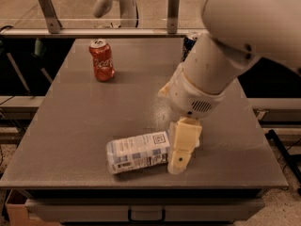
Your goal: Move blue plastic bottle near coke can
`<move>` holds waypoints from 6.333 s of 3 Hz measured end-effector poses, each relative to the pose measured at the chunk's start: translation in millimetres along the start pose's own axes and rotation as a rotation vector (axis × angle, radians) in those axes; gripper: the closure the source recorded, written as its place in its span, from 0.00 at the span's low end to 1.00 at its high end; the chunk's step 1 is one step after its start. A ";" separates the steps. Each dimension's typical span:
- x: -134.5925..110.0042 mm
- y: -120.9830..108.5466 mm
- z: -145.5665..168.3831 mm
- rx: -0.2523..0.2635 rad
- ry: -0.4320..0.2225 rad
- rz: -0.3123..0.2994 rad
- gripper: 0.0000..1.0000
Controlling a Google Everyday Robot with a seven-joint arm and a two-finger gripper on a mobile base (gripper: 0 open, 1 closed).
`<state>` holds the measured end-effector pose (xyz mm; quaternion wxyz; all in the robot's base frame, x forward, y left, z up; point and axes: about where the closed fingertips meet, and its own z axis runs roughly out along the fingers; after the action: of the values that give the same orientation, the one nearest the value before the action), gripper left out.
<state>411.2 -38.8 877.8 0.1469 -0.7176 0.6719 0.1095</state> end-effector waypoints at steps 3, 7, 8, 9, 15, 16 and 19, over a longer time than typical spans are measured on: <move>-6.2 26.8 45.6 -0.044 -0.072 0.018 0.40; 9.5 -7.2 -4.1 0.091 -0.076 0.091 1.00; -1.1 -39.7 -12.2 0.145 -0.093 0.039 1.00; -17.9 -100.5 -22.5 0.206 -0.117 -0.041 1.00; -76.1 -232.7 52.7 0.285 -0.176 -0.080 0.13; -82.2 -227.8 52.3 0.290 -0.191 -0.089 0.00; -92.2 -125.2 -19.6 0.369 -0.403 -0.176 0.00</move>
Offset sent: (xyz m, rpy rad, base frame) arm -0.0275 0.0342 -0.0619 0.1034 0.0724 0.0088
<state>528.5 46.8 936.7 0.4145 -0.6981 0.5728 0.1129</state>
